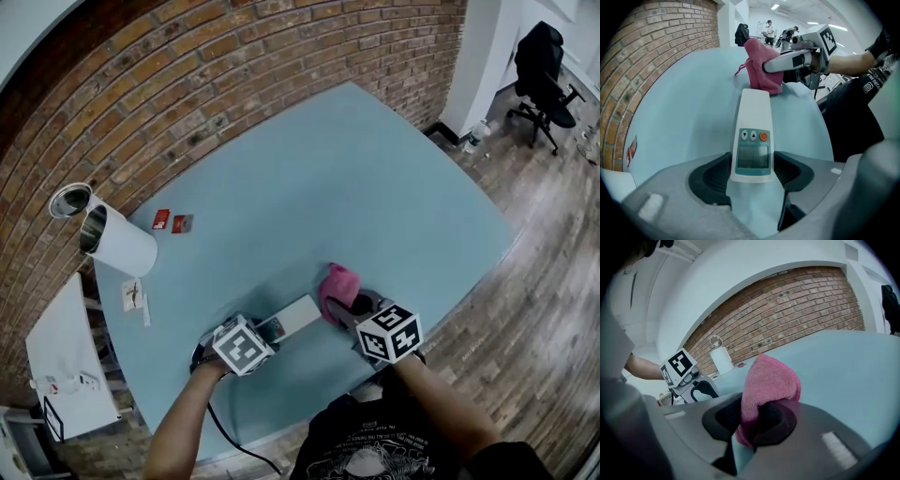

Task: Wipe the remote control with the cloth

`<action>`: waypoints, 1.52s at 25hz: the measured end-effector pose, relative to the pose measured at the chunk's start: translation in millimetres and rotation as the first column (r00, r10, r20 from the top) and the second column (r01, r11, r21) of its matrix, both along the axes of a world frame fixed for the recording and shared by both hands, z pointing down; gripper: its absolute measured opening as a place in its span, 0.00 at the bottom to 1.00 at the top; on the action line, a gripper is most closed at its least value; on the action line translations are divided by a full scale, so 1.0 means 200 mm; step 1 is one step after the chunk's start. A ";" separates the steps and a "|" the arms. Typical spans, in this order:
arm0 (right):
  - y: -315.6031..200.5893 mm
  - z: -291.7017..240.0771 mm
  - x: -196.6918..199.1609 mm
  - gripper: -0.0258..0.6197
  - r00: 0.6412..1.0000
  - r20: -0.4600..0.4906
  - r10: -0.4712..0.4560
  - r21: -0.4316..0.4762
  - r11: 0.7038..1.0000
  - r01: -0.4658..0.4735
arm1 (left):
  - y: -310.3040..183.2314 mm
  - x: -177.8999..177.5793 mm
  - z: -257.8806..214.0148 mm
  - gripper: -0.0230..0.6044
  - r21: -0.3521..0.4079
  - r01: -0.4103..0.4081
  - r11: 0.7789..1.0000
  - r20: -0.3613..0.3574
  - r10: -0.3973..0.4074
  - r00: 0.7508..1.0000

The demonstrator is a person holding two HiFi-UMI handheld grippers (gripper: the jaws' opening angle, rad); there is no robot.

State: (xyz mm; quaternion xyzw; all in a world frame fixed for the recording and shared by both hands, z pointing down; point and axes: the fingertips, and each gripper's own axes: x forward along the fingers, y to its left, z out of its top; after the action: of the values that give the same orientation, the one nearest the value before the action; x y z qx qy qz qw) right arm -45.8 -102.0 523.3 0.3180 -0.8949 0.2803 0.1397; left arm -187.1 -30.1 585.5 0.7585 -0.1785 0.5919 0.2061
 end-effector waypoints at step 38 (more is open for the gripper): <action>0.37 -0.06 -0.44 0.14 0.998 -0.050 -0.033 0.094 0.995 0.037 | -0.01 0.03 -0.02 0.50 0.042 0.020 0.999 -0.055 -0.018 0.998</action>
State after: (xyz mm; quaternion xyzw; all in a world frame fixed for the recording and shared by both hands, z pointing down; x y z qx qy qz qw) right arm -133.3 -27.4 510.7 0.3152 -0.9089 0.2273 0.1510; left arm -181.7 -31.7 581.5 0.7768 -0.1927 0.5652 0.2001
